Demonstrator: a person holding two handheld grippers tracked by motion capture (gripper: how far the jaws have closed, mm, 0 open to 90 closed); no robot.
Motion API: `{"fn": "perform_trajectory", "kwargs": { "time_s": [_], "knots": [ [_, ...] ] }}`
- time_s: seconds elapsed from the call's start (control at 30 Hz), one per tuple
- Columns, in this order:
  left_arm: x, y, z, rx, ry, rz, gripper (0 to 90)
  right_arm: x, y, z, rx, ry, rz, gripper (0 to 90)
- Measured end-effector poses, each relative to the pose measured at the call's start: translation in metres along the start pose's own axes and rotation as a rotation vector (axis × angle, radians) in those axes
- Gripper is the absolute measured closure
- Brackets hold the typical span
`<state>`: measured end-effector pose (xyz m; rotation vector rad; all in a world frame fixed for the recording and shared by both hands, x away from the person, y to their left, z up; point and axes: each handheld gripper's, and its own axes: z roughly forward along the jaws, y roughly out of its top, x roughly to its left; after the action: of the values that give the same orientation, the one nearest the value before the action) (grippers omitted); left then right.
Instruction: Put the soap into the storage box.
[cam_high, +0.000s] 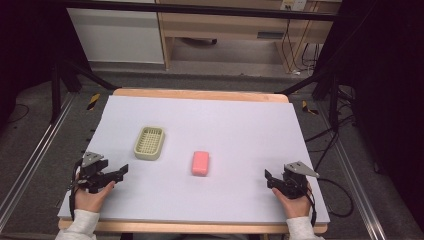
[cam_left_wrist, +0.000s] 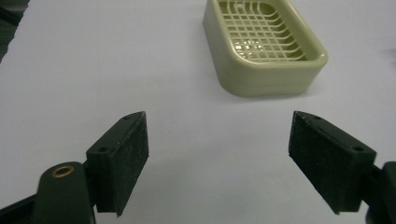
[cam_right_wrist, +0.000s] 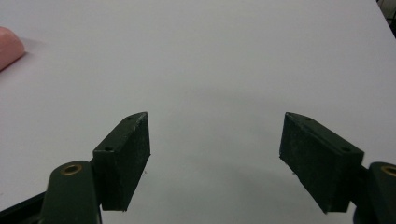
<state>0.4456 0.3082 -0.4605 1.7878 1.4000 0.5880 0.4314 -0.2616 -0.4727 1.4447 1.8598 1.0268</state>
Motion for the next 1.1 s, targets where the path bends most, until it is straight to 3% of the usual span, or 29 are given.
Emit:
{"fn": "perform_trajectory", "kwargs": {
  "time_s": [0.17,0.33,0.53,1.1],
  "knots": [
    [-0.008,0.003,-0.005,-0.019,-0.025,0.002,22.2,0.001,-0.004,-0.002,0.010,0.025,0.010,25.0],
    [-0.017,0.007,-0.008,-0.025,-0.046,0.007,23.5,0.002,-0.004,-0.002,0.013,0.020,-0.009,25.5],
    [-0.029,0.013,-0.012,-0.043,-0.075,0.015,25.4,0.001,-0.005,-0.002,0.019,0.022,0.001,25.8],
    [-0.052,0.030,-0.010,-0.052,-0.103,0.061,26.0,0.005,-0.002,-0.003,0.017,0.024,-0.008,27.8]
  ]
}}
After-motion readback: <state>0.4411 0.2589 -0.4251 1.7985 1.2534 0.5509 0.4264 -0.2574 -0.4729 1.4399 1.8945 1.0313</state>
